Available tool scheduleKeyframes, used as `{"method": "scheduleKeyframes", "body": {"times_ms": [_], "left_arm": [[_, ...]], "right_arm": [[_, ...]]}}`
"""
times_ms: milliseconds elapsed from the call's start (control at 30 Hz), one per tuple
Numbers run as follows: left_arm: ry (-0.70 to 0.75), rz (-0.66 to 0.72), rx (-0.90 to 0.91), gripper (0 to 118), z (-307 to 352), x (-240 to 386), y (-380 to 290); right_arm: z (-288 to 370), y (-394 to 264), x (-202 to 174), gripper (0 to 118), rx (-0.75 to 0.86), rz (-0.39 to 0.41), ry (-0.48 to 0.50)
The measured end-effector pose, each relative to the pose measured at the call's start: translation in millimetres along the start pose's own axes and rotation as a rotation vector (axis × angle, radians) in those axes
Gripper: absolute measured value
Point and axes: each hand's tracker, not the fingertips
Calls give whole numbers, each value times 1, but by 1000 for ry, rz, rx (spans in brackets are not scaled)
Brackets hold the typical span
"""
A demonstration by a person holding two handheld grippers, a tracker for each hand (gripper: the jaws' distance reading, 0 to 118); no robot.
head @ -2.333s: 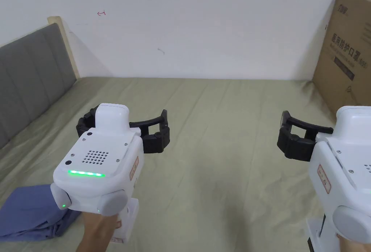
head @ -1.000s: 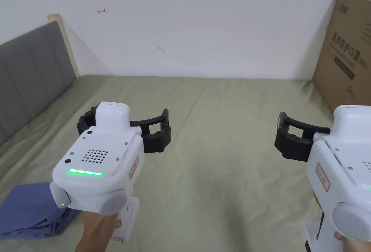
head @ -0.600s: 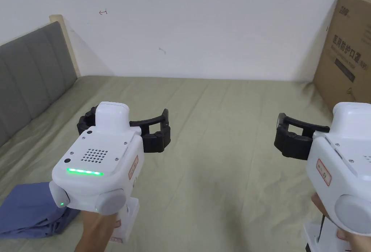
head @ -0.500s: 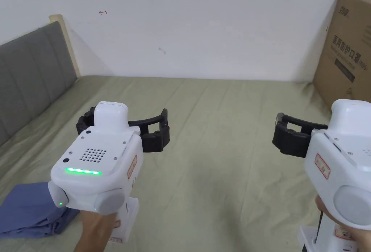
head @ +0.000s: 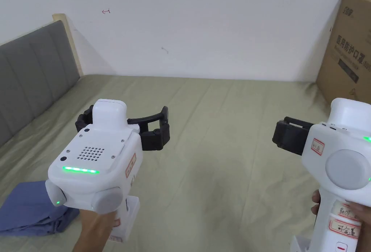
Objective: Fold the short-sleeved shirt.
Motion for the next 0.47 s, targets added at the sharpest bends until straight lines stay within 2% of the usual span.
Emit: {"method": "scheduleKeyframes", "body": {"times_ms": [300,467], "left_arm": [[6,4,-10,118,1,-2,-3],[6,3,-5,118,1,-2,-2]], "right_arm": [[-2,-3,0,117,20,16,-10],[5,-10,4,118,155,45,34]]}}
